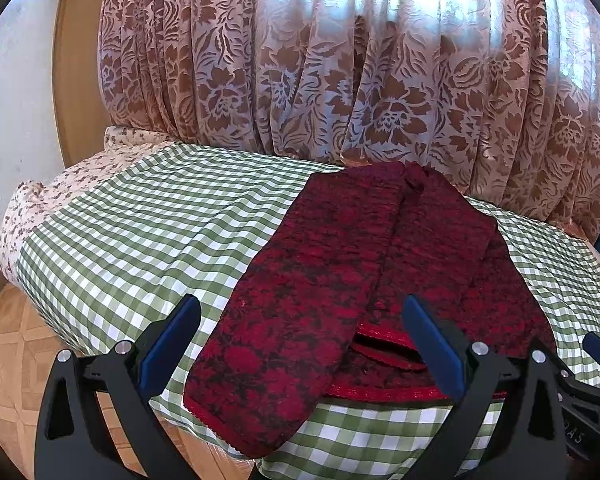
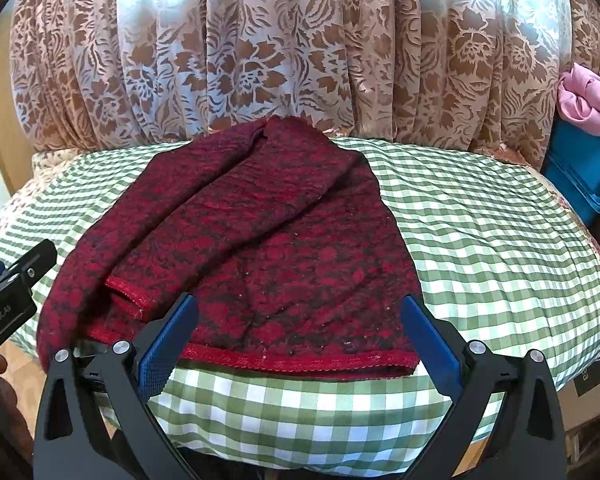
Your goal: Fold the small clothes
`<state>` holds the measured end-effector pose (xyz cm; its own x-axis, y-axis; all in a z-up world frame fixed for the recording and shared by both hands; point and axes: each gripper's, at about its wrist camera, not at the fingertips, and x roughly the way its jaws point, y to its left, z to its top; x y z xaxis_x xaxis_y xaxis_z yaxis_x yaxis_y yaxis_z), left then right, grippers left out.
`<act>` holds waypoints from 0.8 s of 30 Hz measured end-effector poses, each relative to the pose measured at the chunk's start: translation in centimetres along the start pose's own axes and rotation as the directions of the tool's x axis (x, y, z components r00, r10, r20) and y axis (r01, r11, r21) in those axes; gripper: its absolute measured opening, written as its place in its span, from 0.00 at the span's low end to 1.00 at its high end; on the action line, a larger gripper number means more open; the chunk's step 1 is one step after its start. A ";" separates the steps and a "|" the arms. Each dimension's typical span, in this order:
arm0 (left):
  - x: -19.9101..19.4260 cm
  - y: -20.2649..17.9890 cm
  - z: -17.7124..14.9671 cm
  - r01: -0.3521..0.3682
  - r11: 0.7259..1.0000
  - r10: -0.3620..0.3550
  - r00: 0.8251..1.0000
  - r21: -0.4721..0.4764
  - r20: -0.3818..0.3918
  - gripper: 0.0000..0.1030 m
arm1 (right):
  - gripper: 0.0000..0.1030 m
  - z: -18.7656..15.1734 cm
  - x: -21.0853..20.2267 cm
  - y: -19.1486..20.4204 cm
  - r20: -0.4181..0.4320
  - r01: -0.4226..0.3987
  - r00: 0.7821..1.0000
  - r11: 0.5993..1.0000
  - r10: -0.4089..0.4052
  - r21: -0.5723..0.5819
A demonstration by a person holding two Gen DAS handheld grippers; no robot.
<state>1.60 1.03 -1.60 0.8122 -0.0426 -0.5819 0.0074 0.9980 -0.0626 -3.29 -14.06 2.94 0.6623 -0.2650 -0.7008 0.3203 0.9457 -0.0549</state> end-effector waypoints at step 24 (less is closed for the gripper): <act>-0.2 0.0 0.0 -0.001 1.000 0.001 1.000 0.005 0.003 0.98 | 0.97 -0.1 -0.6 0.8 0.018 -0.006 1.000 1.000 0.006 -0.024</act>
<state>1.43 1.00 -1.46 0.8139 -0.0418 -0.5795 0.0101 0.9983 -0.0579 -3.47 -13.16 3.27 0.6764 -0.2625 -0.6882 0.3001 0.9515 -0.0679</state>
